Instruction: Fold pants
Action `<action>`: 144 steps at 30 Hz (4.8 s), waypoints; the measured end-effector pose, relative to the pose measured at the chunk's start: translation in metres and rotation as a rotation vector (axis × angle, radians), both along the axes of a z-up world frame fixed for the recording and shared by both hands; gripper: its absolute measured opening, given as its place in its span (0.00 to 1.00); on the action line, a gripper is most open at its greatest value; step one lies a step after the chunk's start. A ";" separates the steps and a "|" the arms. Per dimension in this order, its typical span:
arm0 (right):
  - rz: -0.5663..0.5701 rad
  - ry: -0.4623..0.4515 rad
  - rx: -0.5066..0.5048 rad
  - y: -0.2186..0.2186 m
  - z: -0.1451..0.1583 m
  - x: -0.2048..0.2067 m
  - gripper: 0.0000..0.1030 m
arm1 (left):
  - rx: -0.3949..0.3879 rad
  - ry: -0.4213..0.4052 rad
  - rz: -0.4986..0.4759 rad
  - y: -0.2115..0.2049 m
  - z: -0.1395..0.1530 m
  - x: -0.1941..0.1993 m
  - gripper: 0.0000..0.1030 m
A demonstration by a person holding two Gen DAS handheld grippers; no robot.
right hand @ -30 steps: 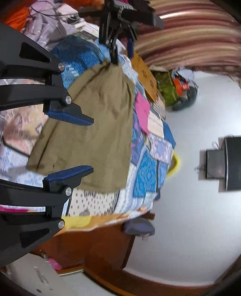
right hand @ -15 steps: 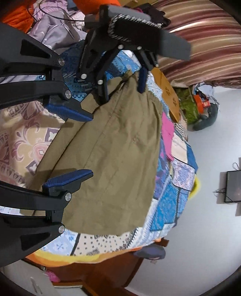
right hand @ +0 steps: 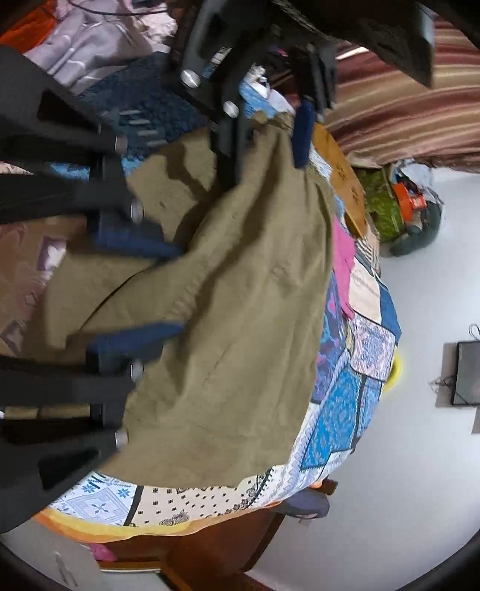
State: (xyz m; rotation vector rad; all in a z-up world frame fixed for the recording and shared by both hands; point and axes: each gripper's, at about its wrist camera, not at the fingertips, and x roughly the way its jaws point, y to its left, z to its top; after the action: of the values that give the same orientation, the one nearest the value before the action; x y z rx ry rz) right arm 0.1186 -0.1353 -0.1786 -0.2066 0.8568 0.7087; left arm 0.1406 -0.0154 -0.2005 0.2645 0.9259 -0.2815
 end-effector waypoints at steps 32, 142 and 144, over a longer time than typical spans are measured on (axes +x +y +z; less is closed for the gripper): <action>0.044 0.090 0.108 -0.026 0.031 -0.028 0.26 | -0.111 0.065 0.022 0.018 -0.001 -0.036 0.52; -0.126 0.043 -0.190 -0.031 -0.047 0.199 0.56 | -0.152 0.097 0.447 0.146 -0.048 0.133 0.77; -0.168 0.076 -0.152 -0.045 -0.047 0.204 0.65 | -0.133 0.075 0.474 0.152 -0.047 0.130 0.77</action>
State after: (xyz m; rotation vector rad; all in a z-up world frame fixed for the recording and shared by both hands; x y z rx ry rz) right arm 0.3226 -0.1801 -0.2260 -0.2416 0.9901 0.4970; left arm 0.2703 0.1371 -0.2477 -0.0915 1.0104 0.0857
